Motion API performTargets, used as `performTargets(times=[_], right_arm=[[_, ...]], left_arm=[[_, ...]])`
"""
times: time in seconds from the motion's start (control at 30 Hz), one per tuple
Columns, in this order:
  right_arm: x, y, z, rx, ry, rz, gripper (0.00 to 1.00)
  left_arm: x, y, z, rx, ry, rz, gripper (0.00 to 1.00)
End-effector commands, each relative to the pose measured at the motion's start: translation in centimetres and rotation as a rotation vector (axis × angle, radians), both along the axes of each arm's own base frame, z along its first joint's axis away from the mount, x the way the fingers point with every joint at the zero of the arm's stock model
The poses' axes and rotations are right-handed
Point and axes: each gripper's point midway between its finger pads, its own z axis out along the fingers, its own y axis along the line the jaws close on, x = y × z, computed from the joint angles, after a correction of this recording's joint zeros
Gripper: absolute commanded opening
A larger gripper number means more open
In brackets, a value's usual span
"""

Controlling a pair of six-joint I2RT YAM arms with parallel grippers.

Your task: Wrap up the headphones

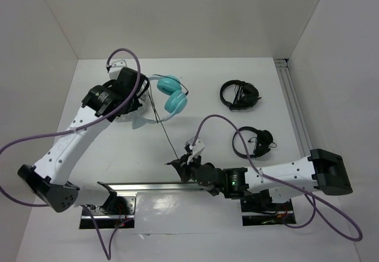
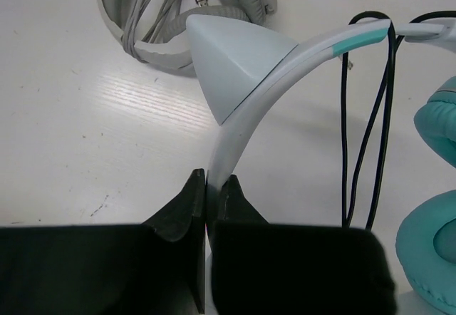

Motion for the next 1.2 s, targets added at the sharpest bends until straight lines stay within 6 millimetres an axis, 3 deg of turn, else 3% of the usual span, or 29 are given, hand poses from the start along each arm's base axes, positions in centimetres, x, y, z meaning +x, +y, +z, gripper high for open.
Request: performTargets(times=[0.0,0.03,0.13,0.23,0.3,0.5,0.67,0.9,0.97,1.1,1.17], right_arm=[[0.1,-2.4,1.1,-0.152,-0.066,-0.098,0.0],[-0.5,-2.2,3.2,-0.146,-0.1,-0.094,0.0],[-1.2,-2.2,4.7,-0.225,-0.144,-0.051,0.0],[-1.4,-1.4,6.6,-0.305,-0.206,0.003,0.0],[-1.4,-0.7,8.1,-0.348,-0.241,0.028,0.0],[0.7,-3.3,10.2,-0.579,-0.409,-0.029,0.0],[2.5,-6.3,10.9,-0.766,-0.532,-0.123,0.0],[4.0,-10.8,8.5,-0.926,-0.618,-0.28,0.0],[4.1,-11.1,8.3,-0.914,-0.62,-0.296,0.0],[5.1,-12.5,7.5,-0.933,-0.607,-0.343,0.0],[5.2,-12.1,7.2,-0.9,-0.589,-0.313,0.0]], left_arm=[[2.7,-0.6,2.0,-0.046,-0.112,0.033,0.0],[2.9,-0.5,0.8,-0.009,-0.076,0.034,0.0],[2.7,0.3,-1.0,0.058,-0.032,0.049,0.0],[2.3,-0.2,-3.3,0.117,0.031,0.004,0.0],[2.0,-1.2,-5.1,0.165,0.088,-0.058,0.0],[-0.2,-5.2,-8.7,0.31,0.199,-0.363,0.0],[-3.7,-8.7,-11.7,0.354,0.282,-0.647,0.0],[-9.0,-11.4,-14.0,0.216,0.344,-0.881,0.0],[-9.4,-11.6,-14.4,0.206,0.361,-0.904,0.0],[-12.2,-13.2,-14.1,0.131,0.387,-1.037,0.0],[-13.4,-13.2,-14.3,0.114,0.413,-1.067,0.0]])
